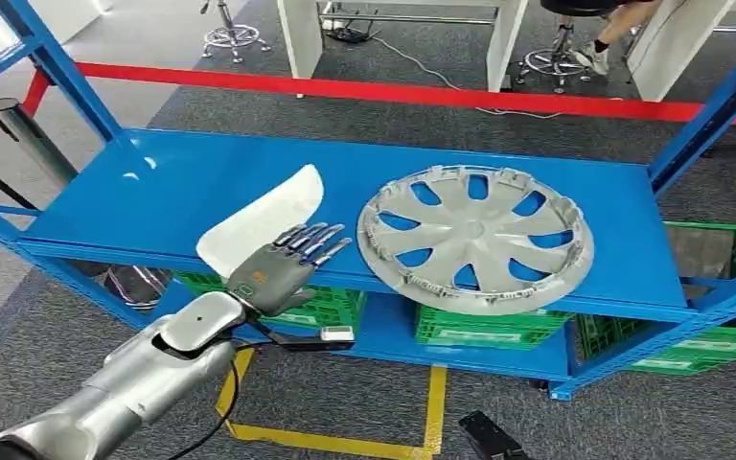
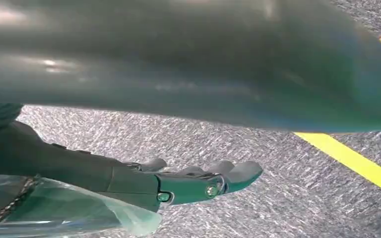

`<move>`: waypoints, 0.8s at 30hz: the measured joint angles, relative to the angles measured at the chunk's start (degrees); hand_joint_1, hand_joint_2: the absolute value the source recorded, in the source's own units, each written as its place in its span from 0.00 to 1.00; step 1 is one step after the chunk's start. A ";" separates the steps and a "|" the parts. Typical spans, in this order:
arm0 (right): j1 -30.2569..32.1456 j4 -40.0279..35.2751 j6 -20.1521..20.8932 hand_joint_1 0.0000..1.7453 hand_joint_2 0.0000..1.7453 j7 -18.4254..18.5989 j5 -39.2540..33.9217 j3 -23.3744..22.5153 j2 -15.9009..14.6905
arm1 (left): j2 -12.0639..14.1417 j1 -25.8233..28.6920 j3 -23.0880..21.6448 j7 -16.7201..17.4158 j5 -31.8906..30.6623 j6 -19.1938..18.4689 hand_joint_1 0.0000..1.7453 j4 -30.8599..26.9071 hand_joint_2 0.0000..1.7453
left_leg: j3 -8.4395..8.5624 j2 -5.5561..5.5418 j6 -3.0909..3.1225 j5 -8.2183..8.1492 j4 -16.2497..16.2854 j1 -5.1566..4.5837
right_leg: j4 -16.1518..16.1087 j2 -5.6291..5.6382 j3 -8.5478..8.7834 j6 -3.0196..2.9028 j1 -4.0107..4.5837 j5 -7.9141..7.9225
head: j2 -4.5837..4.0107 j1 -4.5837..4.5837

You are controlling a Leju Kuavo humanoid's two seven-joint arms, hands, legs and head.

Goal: Take the parts from the cabinet and place them on the table.

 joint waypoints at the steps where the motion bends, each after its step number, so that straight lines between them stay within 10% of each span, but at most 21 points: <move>1: -0.03 0.00 0.02 0.00 0.00 0.00 0.00 0.00 0.00 | -0.17 -0.30 -0.13 0.02 0.00 -0.02 0.00 0.68 1.00 | 0.00 0.00 0.00 0.00 0.00 0.00 | 0.00 0.00 0.00 0.00 0.00 0.00 | 0.00 0.02; 24: 0.90 0.00 0.33 0.00 0.00 -0.31 0.98 -0.59 -0.17 | -0.83 -10.57 -1.66 6.86 -4.44 -4.31 0.00 10.29 1.00 | -0.05 0.01 0.00 0.00 0.02 0.01 | 0.01 0.01 -0.01 0.01 0.00 0.01 | 0.00 0.02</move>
